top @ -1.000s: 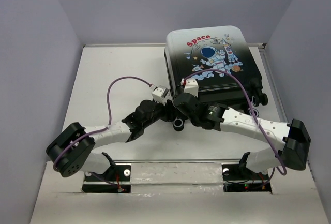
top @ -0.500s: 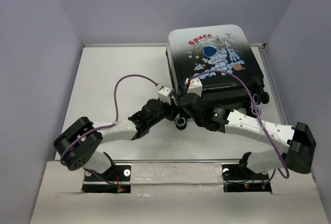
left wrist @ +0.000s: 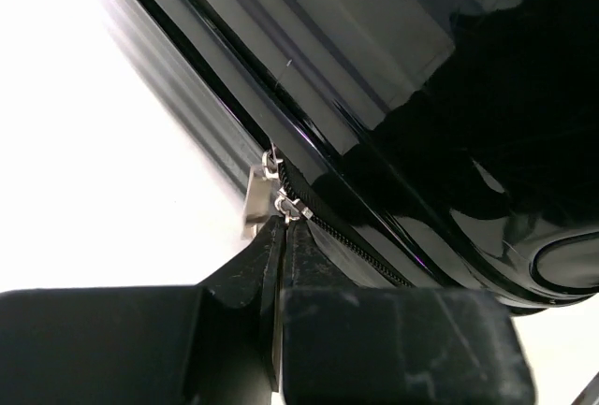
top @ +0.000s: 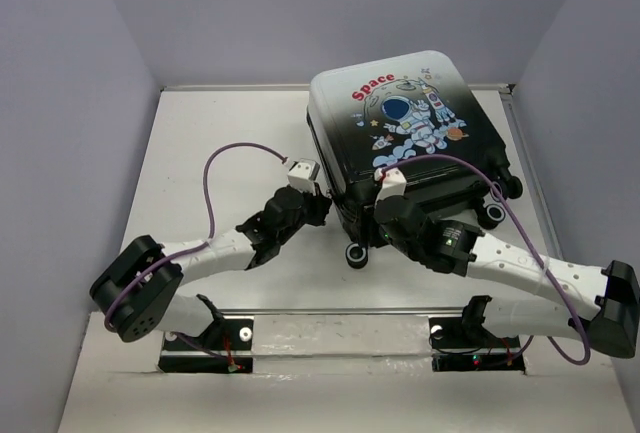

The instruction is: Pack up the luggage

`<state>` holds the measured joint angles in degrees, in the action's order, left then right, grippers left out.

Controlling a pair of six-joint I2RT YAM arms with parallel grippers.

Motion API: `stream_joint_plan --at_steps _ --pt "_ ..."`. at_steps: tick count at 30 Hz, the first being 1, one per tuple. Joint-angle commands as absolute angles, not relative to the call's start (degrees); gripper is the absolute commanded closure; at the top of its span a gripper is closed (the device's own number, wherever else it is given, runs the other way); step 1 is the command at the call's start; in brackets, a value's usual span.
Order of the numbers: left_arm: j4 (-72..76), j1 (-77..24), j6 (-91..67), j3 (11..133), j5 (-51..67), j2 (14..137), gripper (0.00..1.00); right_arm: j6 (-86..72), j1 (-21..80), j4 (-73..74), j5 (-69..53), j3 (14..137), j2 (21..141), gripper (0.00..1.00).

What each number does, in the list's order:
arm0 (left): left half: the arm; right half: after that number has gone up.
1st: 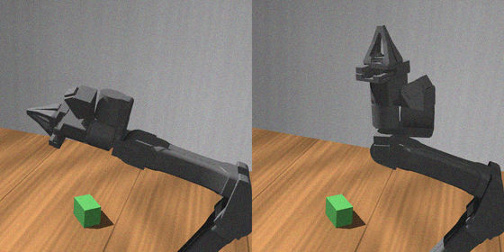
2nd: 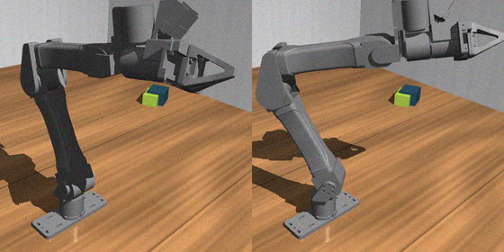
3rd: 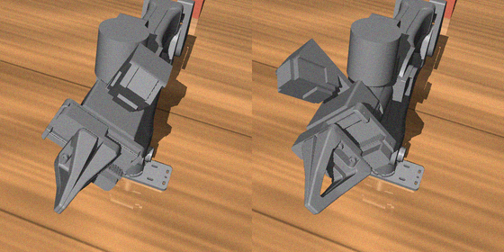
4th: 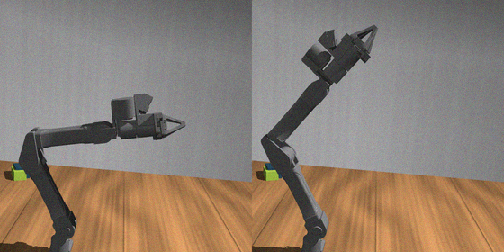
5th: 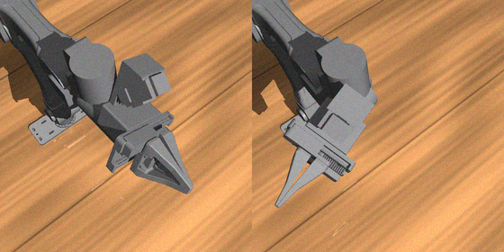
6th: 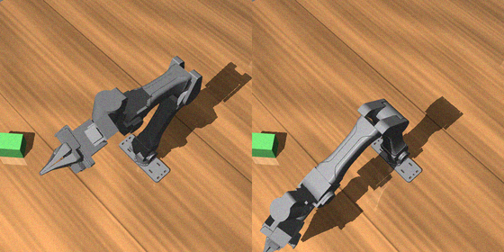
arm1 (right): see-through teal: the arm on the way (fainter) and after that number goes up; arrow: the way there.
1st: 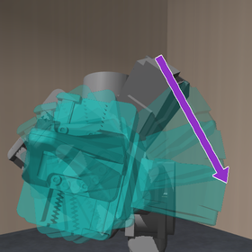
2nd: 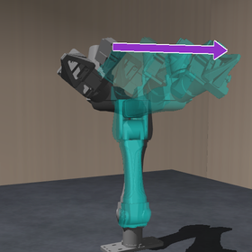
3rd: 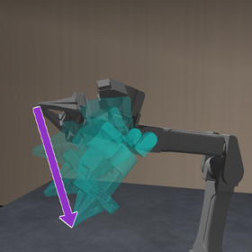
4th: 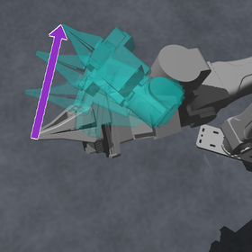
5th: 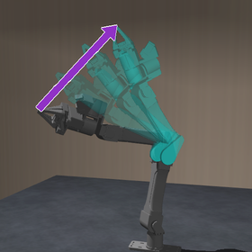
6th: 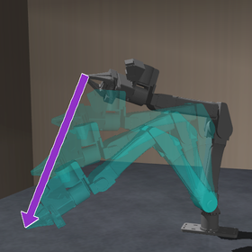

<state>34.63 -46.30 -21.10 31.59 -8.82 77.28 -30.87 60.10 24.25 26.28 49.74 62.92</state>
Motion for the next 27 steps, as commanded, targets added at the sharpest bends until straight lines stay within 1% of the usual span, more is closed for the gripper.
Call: stream_joint_plan --at_steps 1,5,8,11,12,13,15,16,17,19,21,22,23,24,25,26,27 --pt "30.50 -38.42 -19.33 35.23 -26.90 78.47 0.94 -28.83 60.64 25.58 23.74 49.49 57.40 0.93" --pt "29.10 -34.90 -21.88 39.72 -29.00 82.35 0.94 -27.69 63.89 22.95 22.15 49.66 58.96 0.93" --pt "27.87 -33.84 -26.09 39.91 -29.97 80.61 0.94 -27.33 66.70 21.10 21.97 50.71 61.08 0.93" --pt "24.89 -33.84 -30.39 37.19 -30.15 73.59 0.51 -26.90 69.08 16.81 21.01 52.38 64.68 0.93" --pt "24.00 -33.84 -31.45 36.31 -29.89 71.13 0.28 -26.29 69.08 15.66 20.40 53.08 67.12 0.93" --pt "22.86 -33.75 -32.33 35.08 -29.80 65.54 0.21 -26.02 70.56 14.51 19.87 54.74 68.45 0.93" --pt "17.61 -33.75 -33.66 34.98 -29.53 59.53 0.09 -25.06 71.63 11.62 18.99 57.29 71.70 0.93" --pt "15.58 -33.75 -33.75 36.02 -29.62 53.85 0.07 -24.61 72.24 10.82 18.72 58.87 75.11 0.93" --pt "11.73 -33.75 -33.49 36.64 -29.36 51.01 0.02 -23.65 72.77 8.98 17.94 62.11 76.89 0.93" --pt "8.54 -33.66 -32.61 39.36 -28.22 44.34 0.01 -23.03 73.30 8.00 16.36 65.98 82.75 0.93" --pt "3.36 -33.57 -31.56 41.47 -26.63 40.89 0.01 -22.24 73.83 6.86 15.38 72.14 86.64 0.93" --pt "1.69 -33.57 -31.29 43.40 -26.28 38.17 0.01 -22.15 73.83 6.51 15.73 73.81 90.14 0.73" --pt "-1.38 -33.57 -31.03 44.29 -25.76 36.84 0.01 -22.06 73.83 7.90 16.69 77.57 91.65 0.57" --pt "-3.06 -33.57 -30.07 45.17 -25.49 34.65 0.01 -22.06 73.83 9.13 17.22 79.09 92.63 0.29" --pt "-6.21 -33.57 -29.36 47.09 -25.31 33.76 0.01 -21.80 73.83 10.62 17.66 80.06 92.81 0.04" --pt "-7.81 -33.57 -28.92 47.89 -25.49 32.79 0.01 -21.10 73.83 11.16 17.58 80.42 92.12 0.00" --pt "-9.56 -33.49 -28.48 48.94 -25.58 32.09 0.01 -20.75 73.83 12.03 17.40 80.42 91.15 0.00"
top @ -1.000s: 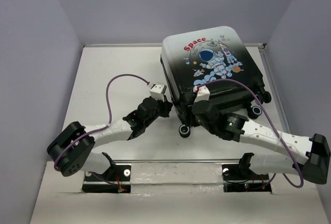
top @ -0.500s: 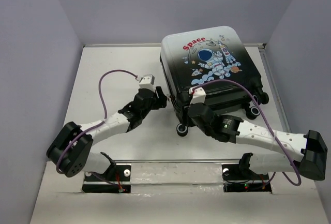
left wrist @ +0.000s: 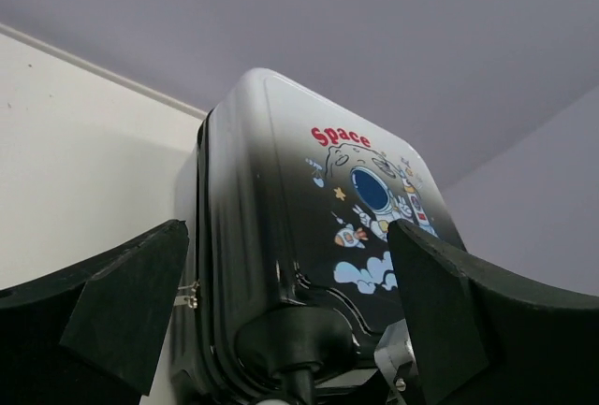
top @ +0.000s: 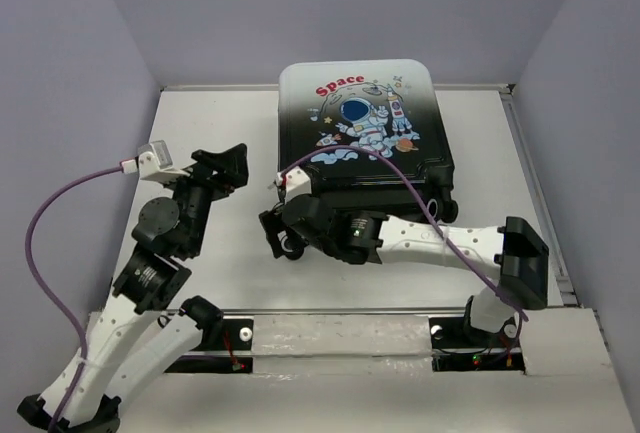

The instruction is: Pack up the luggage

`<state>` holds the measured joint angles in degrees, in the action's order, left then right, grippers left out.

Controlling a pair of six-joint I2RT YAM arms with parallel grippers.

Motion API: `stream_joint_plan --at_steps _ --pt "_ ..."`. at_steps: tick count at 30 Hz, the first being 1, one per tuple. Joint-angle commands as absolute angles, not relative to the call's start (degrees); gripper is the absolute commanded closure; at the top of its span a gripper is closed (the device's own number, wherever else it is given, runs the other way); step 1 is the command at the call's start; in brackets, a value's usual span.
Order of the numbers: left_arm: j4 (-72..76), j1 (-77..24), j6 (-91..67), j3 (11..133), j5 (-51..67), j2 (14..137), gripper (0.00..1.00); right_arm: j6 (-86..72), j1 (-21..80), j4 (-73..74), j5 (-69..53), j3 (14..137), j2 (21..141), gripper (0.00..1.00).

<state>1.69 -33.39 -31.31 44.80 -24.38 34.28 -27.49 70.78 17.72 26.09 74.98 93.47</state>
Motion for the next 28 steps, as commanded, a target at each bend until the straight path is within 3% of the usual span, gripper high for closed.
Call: stream_joint_plan --at_steps 1,9,16,20,28 --pt "-10.97 -33.57 -27.78 50.52 -25.58 30.51 0.01 -20.48 74.35 13.09 16.97 80.33 89.66 0.00" --pt "-16.43 -33.57 -26.72 52.82 -19.26 25.23 0.01 -15.91 74.36 20.48 15.10 72.26 65.86 0.00" --pt "-17.14 -33.57 -24.96 52.48 -17.93 21.72 0.01 -17.40 74.36 20.30 43.04 59.25 33.98 0.00" --pt "-14.60 -33.57 -24.43 49.75 -16.18 20.92 0.01 -20.30 74.36 18.56 54.20 51.43 23.41 0.00" --pt "-11.25 -33.49 -26.02 46.23 -16.00 23.38 0.01 -21.10 74.36 16.35 58.62 44.55 22.49 0.00"
